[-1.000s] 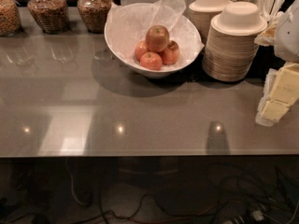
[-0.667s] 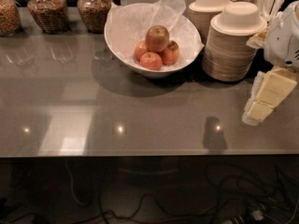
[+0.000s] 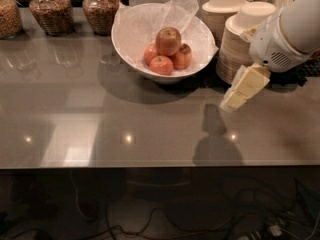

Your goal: Pick apple from white bowl

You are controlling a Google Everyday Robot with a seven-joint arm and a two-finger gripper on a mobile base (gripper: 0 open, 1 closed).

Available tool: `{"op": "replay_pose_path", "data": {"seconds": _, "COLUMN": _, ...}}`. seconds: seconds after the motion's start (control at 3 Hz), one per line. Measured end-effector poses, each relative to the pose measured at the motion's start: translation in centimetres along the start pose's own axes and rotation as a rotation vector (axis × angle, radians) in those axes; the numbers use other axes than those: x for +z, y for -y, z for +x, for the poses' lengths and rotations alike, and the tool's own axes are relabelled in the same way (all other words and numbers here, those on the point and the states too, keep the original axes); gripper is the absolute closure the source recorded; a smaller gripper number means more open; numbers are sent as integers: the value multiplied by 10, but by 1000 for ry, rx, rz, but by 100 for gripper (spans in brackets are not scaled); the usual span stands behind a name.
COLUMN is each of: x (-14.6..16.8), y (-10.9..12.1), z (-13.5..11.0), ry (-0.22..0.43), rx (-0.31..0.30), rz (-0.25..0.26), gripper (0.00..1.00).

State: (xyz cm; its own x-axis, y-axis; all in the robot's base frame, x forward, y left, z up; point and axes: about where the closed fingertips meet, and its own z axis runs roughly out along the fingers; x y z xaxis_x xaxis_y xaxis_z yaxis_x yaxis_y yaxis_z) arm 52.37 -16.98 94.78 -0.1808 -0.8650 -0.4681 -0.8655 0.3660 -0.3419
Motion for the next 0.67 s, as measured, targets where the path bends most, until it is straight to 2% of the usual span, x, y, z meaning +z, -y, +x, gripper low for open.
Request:
{"op": "replay_pose_path", "data": {"seconds": 0.33, "x": 23, "y": 32, "z": -23, "ry": 63, "rx": 22, "rz": 64, "gripper": 0}}
{"op": "replay_pose_path", "data": {"seconds": 0.67, "x": 43, "y": 62, "z": -43, "ry": 95, "rx": 55, "rz": 114, "gripper": 0}}
